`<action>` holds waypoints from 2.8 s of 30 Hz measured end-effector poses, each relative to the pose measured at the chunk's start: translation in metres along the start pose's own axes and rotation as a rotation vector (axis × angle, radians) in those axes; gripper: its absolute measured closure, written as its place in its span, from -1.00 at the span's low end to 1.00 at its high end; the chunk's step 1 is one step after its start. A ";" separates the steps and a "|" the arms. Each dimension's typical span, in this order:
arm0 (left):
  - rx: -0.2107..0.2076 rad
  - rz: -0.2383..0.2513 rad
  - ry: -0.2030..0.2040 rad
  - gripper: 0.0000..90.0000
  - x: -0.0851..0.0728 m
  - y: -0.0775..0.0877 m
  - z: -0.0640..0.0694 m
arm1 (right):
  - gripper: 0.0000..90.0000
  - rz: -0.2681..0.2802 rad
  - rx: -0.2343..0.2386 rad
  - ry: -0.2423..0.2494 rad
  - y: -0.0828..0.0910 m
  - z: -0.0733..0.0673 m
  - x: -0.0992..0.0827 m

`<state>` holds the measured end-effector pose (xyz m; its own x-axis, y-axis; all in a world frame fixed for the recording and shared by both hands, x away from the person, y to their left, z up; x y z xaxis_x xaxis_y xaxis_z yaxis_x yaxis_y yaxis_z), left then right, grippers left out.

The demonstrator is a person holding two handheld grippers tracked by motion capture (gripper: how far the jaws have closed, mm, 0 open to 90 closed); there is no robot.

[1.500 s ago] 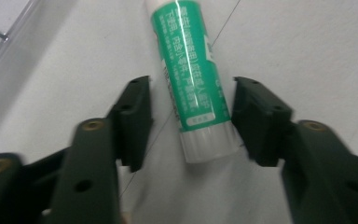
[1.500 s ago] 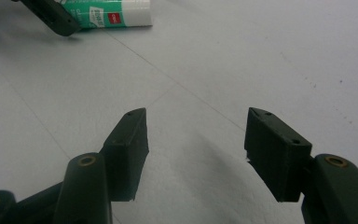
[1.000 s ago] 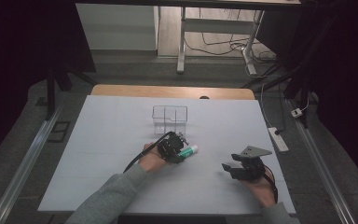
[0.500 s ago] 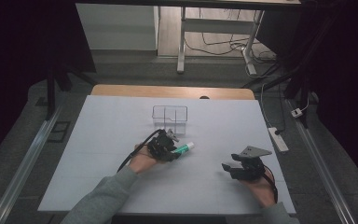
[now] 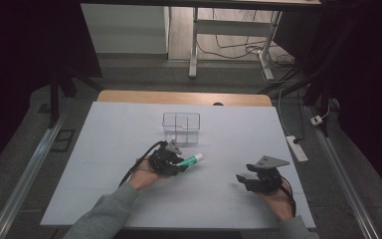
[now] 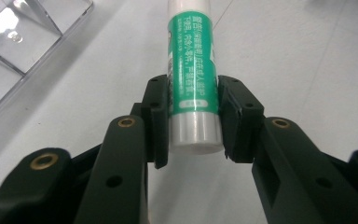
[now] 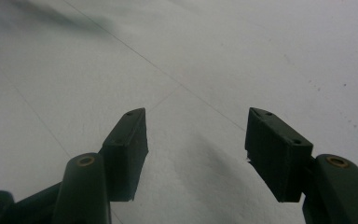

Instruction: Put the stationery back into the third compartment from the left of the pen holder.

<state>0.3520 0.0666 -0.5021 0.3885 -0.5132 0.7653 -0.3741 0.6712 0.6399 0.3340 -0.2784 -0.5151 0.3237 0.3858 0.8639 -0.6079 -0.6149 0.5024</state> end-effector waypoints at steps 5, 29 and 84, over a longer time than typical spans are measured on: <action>0.002 0.017 -0.005 0.44 -0.003 0.005 0.001 | -0.16 0.001 0.003 0.000 0.000 -0.001 0.001; -0.003 0.155 0.010 0.44 0.000 0.023 0.003 | -0.30 0.108 0.087 -0.133 -0.009 -0.019 0.016; -0.016 0.165 -0.087 0.44 0.003 -0.003 0.030 | -0.03 0.253 0.211 -0.397 -0.062 -0.052 0.054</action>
<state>0.3288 0.0468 -0.4992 0.2483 -0.4398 0.8631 -0.4130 0.7579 0.5050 0.3515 -0.1833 -0.5014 0.4606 -0.0591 0.8856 -0.5566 -0.7965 0.2363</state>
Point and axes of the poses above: each handheld gripper's, and its own axes: y roughly backward along the jaws, x roughly out of its top, z roughly to its right, the point moved 1 cm from there along -y, roughly forward along the jaws, and after that the axes turned 10 degrees about z, right-handed, at the moved point
